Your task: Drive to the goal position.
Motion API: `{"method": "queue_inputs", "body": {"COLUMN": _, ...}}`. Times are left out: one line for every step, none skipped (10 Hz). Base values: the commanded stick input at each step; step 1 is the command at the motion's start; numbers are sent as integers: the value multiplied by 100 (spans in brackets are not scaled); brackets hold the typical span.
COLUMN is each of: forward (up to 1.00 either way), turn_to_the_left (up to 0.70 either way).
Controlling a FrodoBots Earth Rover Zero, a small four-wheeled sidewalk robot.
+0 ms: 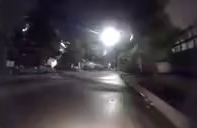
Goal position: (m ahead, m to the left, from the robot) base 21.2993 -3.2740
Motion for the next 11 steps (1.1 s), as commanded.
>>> {"method": "queue_inputs", "body": {"forward": 70, "turn_to_the_left": -35}}
{"method": "queue_inputs", "body": {"forward": 70, "turn_to_the_left": -35}}
{"method": "queue_inputs", "body": {"forward": 70, "turn_to_the_left": -33}}
{"method": "queue_inputs", "body": {"forward": 70, "turn_to_the_left": -26}}
{"method": "queue_inputs", "body": {"forward": 70, "turn_to_the_left": -18}}
{"method": "queue_inputs", "body": {"forward": 70, "turn_to_the_left": -10}}
{"method": "queue_inputs", "body": {"forward": 70, "turn_to_the_left": -2}}
{"method": "queue_inputs", "body": {"forward": 70, "turn_to_the_left": 0}}
{"method": "queue_inputs", "body": {"forward": 70, "turn_to_the_left": 0}}
{"method": "queue_inputs", "body": {"forward": 70, "turn_to_the_left": 0}}
{"method": "queue_inputs", "body": {"forward": 70, "turn_to_the_left": 0}}
